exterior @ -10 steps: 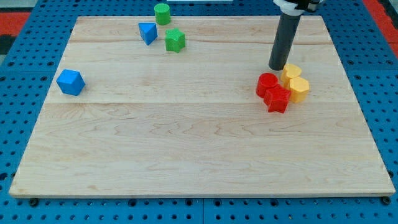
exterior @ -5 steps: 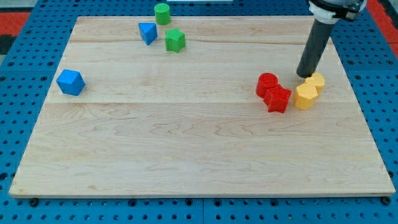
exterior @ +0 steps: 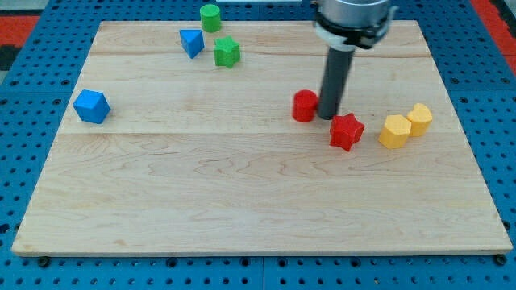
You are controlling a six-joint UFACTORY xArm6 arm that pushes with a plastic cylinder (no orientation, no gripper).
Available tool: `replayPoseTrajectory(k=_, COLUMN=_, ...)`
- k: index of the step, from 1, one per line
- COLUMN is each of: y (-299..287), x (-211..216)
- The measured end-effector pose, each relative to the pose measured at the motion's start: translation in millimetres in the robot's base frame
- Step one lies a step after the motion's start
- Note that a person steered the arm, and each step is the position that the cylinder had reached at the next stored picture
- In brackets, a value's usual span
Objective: Place the red circle vertically below the blue triangle
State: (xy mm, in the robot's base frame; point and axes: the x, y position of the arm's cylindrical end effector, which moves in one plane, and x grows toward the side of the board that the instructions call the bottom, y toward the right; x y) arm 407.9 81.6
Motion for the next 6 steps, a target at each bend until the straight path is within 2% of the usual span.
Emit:
replayPoseTrajectory(k=2, y=-95.3, x=-38.4)
replayPoseTrajectory(k=3, y=-95.6, x=-58.7)
replayPoseTrajectory(k=4, y=-106.8, x=-65.3)
replayPoseTrajectory(k=5, y=-147.8, x=-65.3)
replayPoseTrajectory(k=6, y=-153.8, x=-65.7)
